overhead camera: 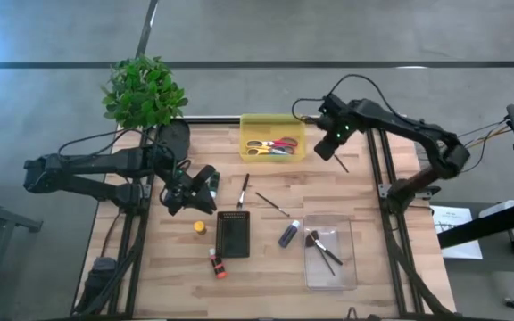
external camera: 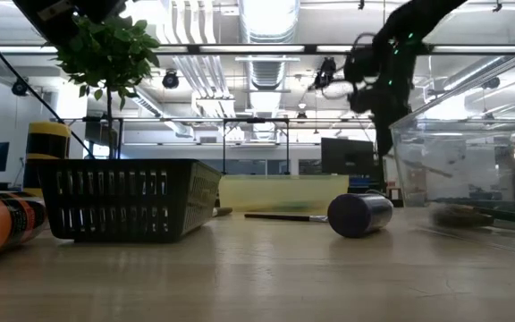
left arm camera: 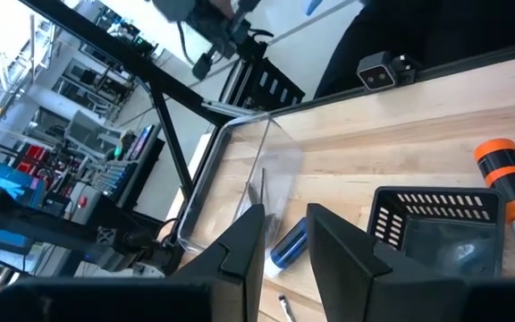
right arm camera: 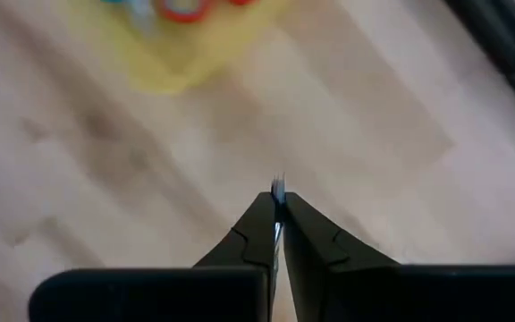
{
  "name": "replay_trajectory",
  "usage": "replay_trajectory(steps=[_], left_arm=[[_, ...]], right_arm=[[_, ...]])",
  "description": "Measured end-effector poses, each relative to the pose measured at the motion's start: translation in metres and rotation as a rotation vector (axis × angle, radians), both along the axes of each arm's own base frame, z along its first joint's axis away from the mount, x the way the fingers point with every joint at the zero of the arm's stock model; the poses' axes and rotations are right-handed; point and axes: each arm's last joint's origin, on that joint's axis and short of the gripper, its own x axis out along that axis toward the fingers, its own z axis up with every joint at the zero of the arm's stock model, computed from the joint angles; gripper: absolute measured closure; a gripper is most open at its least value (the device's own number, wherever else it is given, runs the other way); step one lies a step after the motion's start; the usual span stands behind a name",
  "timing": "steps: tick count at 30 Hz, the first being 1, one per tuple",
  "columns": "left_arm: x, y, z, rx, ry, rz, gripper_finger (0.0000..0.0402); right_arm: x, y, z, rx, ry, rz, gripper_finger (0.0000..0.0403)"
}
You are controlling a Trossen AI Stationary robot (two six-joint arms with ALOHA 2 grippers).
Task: Pick & Place Paint Supplies
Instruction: Put the top right eyeliner brush into the transparent bin
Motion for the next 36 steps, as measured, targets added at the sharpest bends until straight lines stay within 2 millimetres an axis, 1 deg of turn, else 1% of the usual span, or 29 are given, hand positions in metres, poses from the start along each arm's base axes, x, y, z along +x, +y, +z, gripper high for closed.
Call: replay_trajectory(steps=[2,7,11,15,20,23,28,32,36], left_arm=[[0.0,0.0,0.0,-0.002,-0.005,-0.005,0.0309],[0.0,0.0,0.001,-0.004,-0.005,-0.006,0.0309],[0.0,0.0,0.001,-0.005,-0.005,-0.005,0.0309],[0.0,0.0,0.001,-0.005,-0.005,-0.005,0.0309],[0.002,0.0,-0.001,-0.006,0.003,-0.005,0.0309],[0.002,0.0,0.0,-0.005,-0.005,-0.006,0.0309],[0.004,0.0,0.0,-0.005,-0.013,-0.008,0.0309],[0.008,0.001,-0.002,-0.005,-0.014,-0.008,0.0309],[0.009,0.001,-0.002,-0.005,-0.02,-0.008,0.0309]], right_arm=[[0.001,0.016,0.002,-0.006,-0.029,0.009,0.0394],[-0.003,0.051,-0.011,0.038,-0.017,-0.001,0.0394],[-0.006,0.079,-0.011,0.045,-0.054,-0.006,0.0394],[-0.012,0.103,0.004,-0.007,-0.141,-0.023,0.0395],[-0.015,0.132,0.02,-0.013,-0.262,-0.025,0.0395],[-0.014,0.151,0.025,-0.006,-0.333,-0.006,0.0395],[-0.01,0.179,0.039,-0.079,-0.406,0.017,0.0395],[-0.008,0.196,0.054,-0.155,-0.462,0.032,0.0395],[-0.001,0.211,0.059,-0.167,-0.472,0.062,0.0395]])
